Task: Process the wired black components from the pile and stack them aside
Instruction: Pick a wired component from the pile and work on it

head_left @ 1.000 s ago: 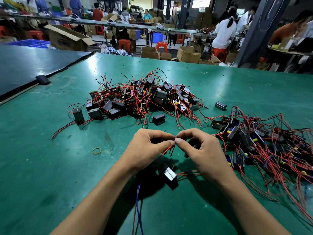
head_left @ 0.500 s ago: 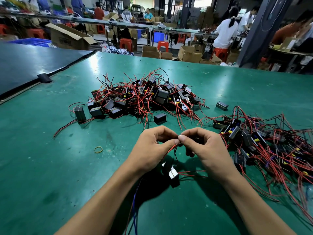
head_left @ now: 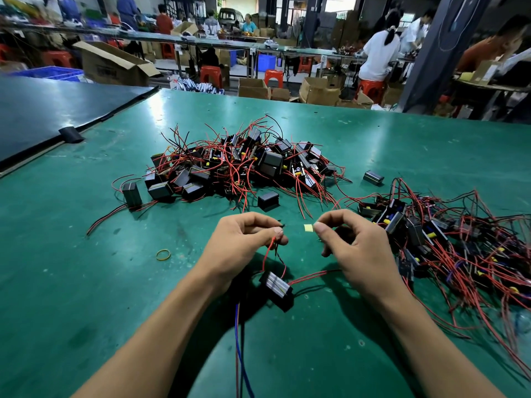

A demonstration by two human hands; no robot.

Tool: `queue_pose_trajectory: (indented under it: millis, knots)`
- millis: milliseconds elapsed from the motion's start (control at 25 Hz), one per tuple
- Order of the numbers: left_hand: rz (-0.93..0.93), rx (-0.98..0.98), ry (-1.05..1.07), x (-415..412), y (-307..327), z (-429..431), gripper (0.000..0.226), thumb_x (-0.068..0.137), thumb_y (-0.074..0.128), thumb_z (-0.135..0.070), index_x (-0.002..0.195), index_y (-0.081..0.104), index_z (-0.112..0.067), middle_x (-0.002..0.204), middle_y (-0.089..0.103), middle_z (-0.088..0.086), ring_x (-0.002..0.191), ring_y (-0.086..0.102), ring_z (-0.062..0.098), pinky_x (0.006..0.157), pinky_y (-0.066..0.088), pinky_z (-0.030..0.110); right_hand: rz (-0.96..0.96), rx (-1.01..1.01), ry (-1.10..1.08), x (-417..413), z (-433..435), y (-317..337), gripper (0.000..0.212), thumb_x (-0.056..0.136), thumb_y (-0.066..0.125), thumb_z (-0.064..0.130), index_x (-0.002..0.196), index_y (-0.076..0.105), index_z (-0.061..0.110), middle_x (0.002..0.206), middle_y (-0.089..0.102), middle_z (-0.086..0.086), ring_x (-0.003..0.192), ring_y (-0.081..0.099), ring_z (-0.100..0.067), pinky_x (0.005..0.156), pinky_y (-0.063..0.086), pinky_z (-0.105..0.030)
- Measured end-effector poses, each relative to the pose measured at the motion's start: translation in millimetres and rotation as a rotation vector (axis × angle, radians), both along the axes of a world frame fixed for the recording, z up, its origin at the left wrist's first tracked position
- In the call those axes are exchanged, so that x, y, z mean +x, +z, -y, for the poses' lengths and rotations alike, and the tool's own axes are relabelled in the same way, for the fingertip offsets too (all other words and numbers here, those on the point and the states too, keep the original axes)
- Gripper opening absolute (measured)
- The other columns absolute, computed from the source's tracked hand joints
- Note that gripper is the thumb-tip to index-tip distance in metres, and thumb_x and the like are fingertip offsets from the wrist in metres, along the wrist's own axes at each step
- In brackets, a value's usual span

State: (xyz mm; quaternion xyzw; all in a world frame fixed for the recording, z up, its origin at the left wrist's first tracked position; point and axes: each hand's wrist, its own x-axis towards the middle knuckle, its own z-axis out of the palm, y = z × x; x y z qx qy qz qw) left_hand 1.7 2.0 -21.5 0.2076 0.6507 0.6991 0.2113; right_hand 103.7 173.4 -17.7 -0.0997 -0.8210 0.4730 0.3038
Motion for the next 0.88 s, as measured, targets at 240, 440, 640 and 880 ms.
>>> queue_pose_trajectory:
  millis: [240,440,640,880]
  knots:
    - [-0.124,0.008,-0.03,7.4,-1.2,-7.4,0.01,0.077,0.078,-0.001,0.081,0.071,-0.007,0.075,0.075,0.005,0.068,0.068,0.009,0.065,0.05,0.014,0.079,-0.057,0.161,0.1,17.1,2.9,0.01,0.09,0.073,0.022,0.099,0.076,0.026,0.075,0.072,0.011,0.053,0.063,-0.011,0.055,0.046,-0.015]
    - [-0.12,0.002,-0.02,6.0,-2.8,-4.8,0.005,0.08,0.077,-0.007,0.08,0.074,-0.011,0.077,0.075,0.008,0.07,0.067,0.011,0.069,0.052,0.018,0.136,-0.072,0.118,1.8,12.7,3.5,0.01,0.089,0.074,0.018,0.094,0.075,0.027,0.08,0.074,0.01,0.061,0.068,-0.013,0.06,0.049,-0.017]
    - [-0.155,-0.021,0.012,5.7,-1.2,-5.4,0.001,0.083,0.075,-0.009,0.083,0.075,-0.009,0.074,0.074,0.005,0.066,0.065,0.006,0.064,0.048,0.013,0.006,0.139,0.094,-0.3,16.4,1.1,0.011,0.084,0.08,0.018,0.092,0.077,0.024,0.082,0.073,0.011,0.064,0.063,-0.01,0.062,0.046,-0.015]
    - [-0.202,-0.034,-0.027,8.9,1.7,-4.7,0.002,0.084,0.073,-0.006,0.084,0.073,-0.007,0.072,0.072,0.005,0.064,0.062,0.006,0.063,0.047,0.014,-0.037,0.36,0.095,-0.7,11.5,-0.8,0.003,0.089,0.075,0.017,0.086,0.074,0.018,0.074,0.066,0.014,0.063,0.057,-0.005,0.061,0.044,-0.018]
